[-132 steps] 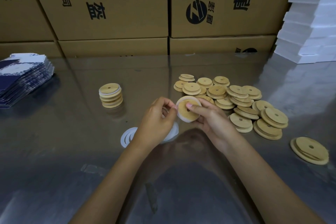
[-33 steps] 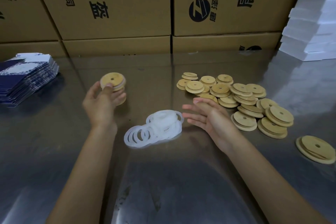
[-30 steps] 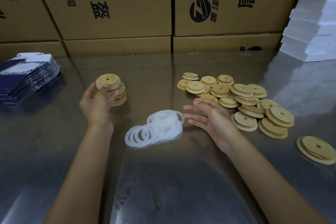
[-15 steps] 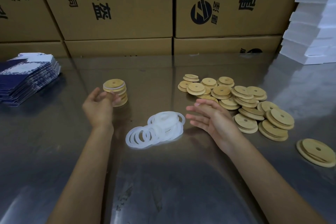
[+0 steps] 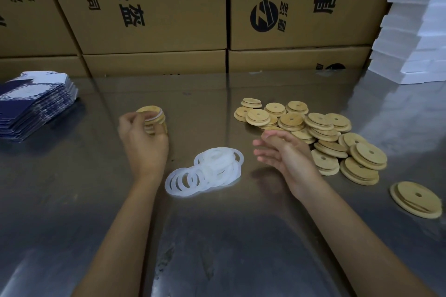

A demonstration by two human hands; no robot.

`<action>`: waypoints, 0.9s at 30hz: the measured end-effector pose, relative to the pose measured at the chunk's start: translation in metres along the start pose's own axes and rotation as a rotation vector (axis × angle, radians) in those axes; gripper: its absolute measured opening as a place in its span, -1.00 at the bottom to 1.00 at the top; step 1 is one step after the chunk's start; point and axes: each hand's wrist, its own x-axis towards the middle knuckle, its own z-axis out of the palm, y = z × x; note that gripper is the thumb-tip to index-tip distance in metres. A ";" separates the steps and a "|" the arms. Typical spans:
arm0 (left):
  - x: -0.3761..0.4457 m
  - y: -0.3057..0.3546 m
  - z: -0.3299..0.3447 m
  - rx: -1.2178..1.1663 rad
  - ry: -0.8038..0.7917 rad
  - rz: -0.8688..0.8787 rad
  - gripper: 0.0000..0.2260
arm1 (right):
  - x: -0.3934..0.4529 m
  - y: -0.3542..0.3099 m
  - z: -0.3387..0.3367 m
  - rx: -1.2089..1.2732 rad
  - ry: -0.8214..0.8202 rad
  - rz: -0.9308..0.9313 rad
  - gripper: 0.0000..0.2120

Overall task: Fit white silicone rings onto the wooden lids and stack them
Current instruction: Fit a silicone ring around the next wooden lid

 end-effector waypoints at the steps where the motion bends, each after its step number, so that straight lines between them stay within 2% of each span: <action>1: -0.004 0.004 0.002 -0.014 -0.028 0.013 -0.81 | 0.002 0.000 -0.002 -0.073 0.080 -0.052 -0.89; 3: -0.012 0.013 0.007 -0.046 -0.109 0.032 -0.79 | 0.010 0.000 -0.009 -0.389 0.280 -0.207 -0.84; 5: -0.021 0.021 0.011 -0.048 -0.217 0.086 -0.78 | 0.014 0.000 -0.017 -0.750 0.383 -0.374 -0.82; 7: -0.030 0.026 0.016 -0.017 -0.367 0.172 -0.80 | 0.016 0.004 -0.024 -1.025 0.337 -0.496 -0.76; 10: -0.043 0.031 0.022 0.075 -0.611 0.296 -0.81 | 0.017 0.012 -0.027 -1.299 0.186 -0.515 -0.71; 13: -0.051 0.033 0.023 0.117 -0.772 0.324 -0.81 | 0.015 0.012 -0.027 -1.317 0.151 -0.521 -0.77; 16: -0.051 0.033 0.022 0.120 -0.818 0.310 -0.81 | 0.013 0.008 -0.024 -1.232 0.112 -0.498 -0.93; 18: -0.051 0.033 0.021 0.135 -0.823 0.302 -0.79 | 0.011 0.007 -0.022 -1.166 0.050 -0.433 -0.96; 24: -0.050 0.030 0.022 0.242 -0.842 0.252 -0.68 | 0.011 0.005 -0.018 -1.000 -0.039 -0.333 -0.82; 27: -0.049 0.030 0.021 0.183 -0.834 0.235 -0.72 | 0.008 0.003 -0.016 -0.968 -0.090 -0.421 -0.66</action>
